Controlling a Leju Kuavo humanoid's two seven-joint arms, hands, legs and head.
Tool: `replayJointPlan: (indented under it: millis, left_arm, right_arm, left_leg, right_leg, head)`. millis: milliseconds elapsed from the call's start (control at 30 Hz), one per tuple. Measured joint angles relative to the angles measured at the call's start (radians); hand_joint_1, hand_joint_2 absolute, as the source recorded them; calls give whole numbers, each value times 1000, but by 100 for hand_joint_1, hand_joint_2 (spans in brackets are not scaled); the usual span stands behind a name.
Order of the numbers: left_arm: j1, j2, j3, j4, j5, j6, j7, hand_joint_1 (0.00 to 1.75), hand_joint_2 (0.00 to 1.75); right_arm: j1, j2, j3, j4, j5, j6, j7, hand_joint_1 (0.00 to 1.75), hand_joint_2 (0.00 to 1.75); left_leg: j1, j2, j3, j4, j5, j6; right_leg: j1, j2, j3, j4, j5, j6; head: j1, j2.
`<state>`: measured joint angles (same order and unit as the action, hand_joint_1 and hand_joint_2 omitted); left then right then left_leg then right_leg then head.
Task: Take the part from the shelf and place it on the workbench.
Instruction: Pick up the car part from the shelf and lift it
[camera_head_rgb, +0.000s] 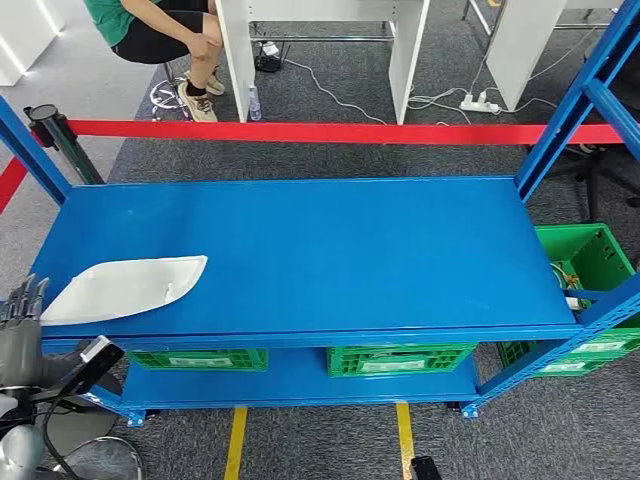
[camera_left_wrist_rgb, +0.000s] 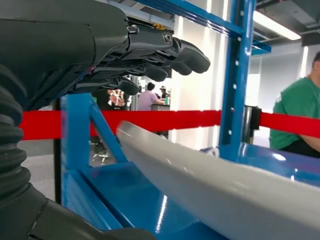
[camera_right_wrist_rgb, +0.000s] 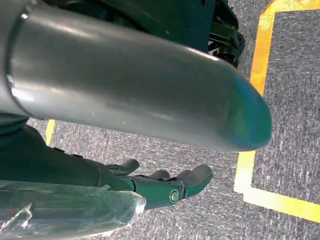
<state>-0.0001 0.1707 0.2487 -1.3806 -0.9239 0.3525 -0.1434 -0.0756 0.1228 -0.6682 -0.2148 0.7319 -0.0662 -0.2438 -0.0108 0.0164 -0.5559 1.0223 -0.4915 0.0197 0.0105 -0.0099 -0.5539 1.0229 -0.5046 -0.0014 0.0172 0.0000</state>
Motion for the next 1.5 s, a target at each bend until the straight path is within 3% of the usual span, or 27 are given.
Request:
replayJointPlan:
  millis: [567, 900, 1400, 1433, 1500]
  left_arm:
    - [-51, 24, -37, 80, -17, -4, 7, 0, 175]
    - [-163, 18, -153, 170, -89, -8, 0, 0, 175]
    - [-222, 6, -227, 232, -110, 0, -2, 0, 175]
    - [-228, 5, -232, 239, -113, 1, -2, 5, 175]
    - [-241, 0, -244, 254, -117, 2, -2, 93, 175]
  right_arm:
    - [-6, 0, 1, 0, 8, 2, 3, 0, 0]
    - [-15, 0, 6, 0, 25, 4, 16, 0, 0]
    - [-15, 0, 6, 0, 41, 3, 30, 0, 0]
    - [-15, 0, 6, 0, 42, 3, 31, 0, 0]
    - [-15, 0, 6, 0, 43, 3, 33, 0, 0]
  left_leg:
    - [0, 1, 0, 0, 0, 0]
    - [0, 1, 0, 0, 1, -1]
    - [0, 1, 0, 0, 1, -1]
    - [0, 1, 0, 0, 1, -1]
    - [-1, 1, 0, 0, 1, -1]
  right_leg:
    - [0, 1, -1, 0, 0, 0]
    - [0, 1, -1, 0, 1, 0]
    - [0, 1, -1, 0, 1, 0]
    - [0, 1, -1, 0, 1, 0]
    - [0, 1, -1, 0, 2, 0]
  head:
    - [0, 0]
    - [0, 0]
    - [0, 0]
    - [0, 0]
    - [0, 0]
